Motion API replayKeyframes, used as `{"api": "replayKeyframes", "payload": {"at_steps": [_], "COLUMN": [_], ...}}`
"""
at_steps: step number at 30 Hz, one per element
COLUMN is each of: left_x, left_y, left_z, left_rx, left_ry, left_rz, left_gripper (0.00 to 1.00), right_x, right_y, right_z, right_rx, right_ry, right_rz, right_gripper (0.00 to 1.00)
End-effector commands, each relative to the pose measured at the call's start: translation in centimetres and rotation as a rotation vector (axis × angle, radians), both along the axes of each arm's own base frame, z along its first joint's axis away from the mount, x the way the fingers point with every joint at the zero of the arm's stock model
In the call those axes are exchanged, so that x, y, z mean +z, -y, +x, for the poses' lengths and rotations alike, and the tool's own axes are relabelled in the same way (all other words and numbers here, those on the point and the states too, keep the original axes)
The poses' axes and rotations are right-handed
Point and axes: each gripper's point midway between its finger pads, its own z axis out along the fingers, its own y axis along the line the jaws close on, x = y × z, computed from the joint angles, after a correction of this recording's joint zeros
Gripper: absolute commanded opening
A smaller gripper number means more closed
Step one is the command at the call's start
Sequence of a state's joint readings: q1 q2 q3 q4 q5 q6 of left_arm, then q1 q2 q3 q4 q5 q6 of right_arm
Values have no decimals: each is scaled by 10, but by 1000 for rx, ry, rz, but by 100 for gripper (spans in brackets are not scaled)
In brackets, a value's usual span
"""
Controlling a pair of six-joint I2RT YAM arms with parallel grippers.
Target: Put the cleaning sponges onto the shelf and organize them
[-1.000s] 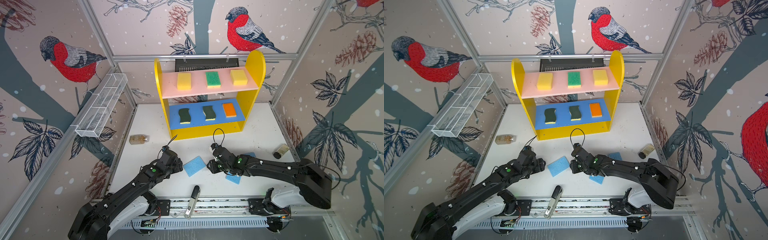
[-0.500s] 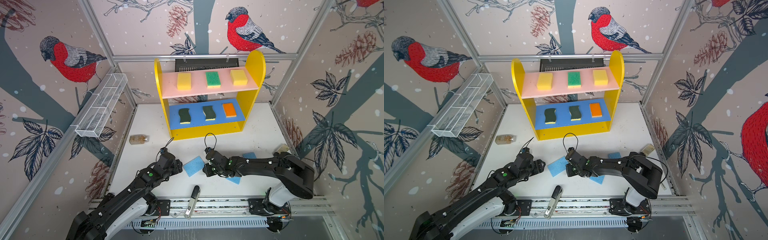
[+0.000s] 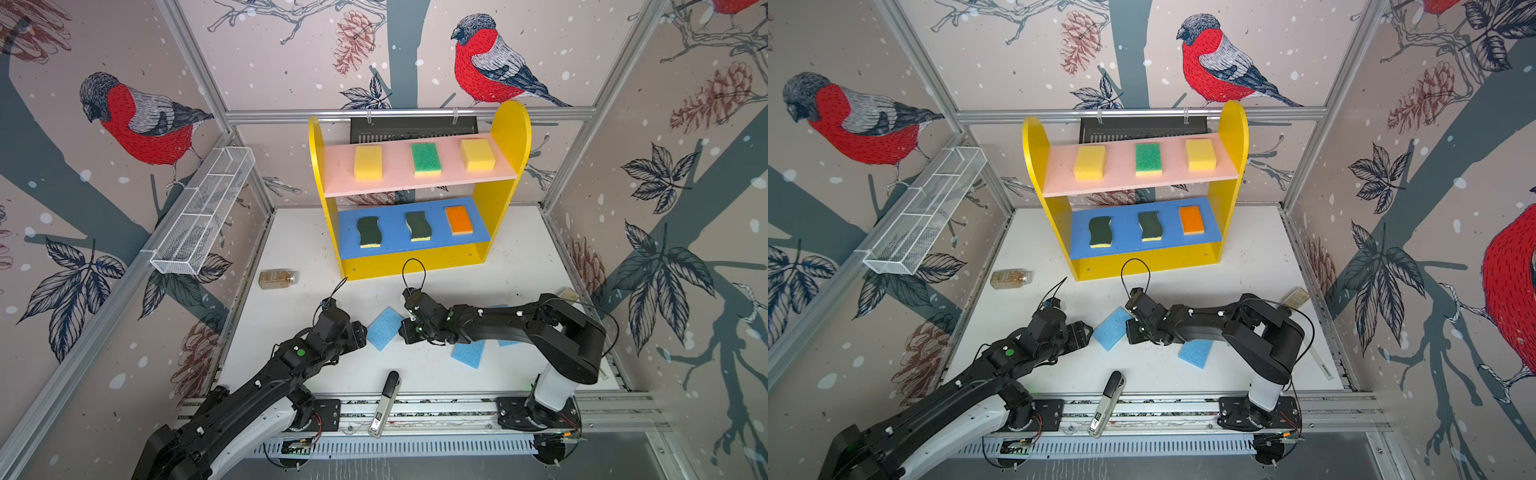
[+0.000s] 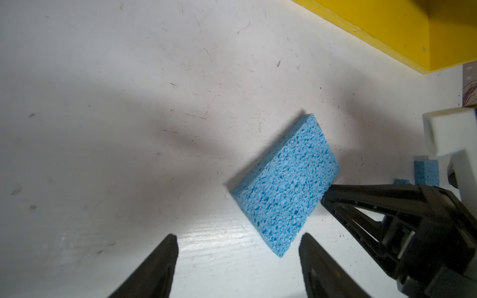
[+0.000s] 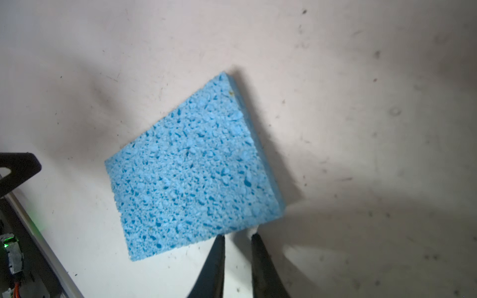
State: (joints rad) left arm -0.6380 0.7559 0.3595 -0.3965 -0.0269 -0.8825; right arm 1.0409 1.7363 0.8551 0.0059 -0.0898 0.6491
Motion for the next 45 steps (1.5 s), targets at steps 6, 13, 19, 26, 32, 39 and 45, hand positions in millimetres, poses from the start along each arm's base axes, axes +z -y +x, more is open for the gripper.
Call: {"api": "replayKeyframes", "payload": {"at_steps": [6, 13, 19, 26, 32, 39, 45], "left_x": [6, -3, -15, -10, -15, -25, -26], "left_y": [16, 20, 19, 28, 41, 43, 51], "left_z": [5, 4, 3, 5, 2, 1, 0], "left_rx": [-92, -165, -205, -255, -339, -372, -414], "left_ry": [43, 25, 21, 69, 69, 39, 53], "left_rz": [-7, 123, 181, 164, 207, 267, 257], "left_gripper": [78, 83, 86, 91, 92, 92, 93], "right_x": [-2, -2, 2, 3, 24, 56, 80], "right_y": [-10, -15, -7, -5, 10, 34, 51], "right_z": [11, 21, 39, 48, 48, 47, 42], "right_rx": [47, 64, 62, 88, 55, 15, -17], "right_ry": [3, 16, 26, 24, 72, 153, 202], "right_rz": [23, 19, 34, 32, 30, 14, 32], "right_gripper": [21, 21, 21, 21, 23, 24, 25]}}
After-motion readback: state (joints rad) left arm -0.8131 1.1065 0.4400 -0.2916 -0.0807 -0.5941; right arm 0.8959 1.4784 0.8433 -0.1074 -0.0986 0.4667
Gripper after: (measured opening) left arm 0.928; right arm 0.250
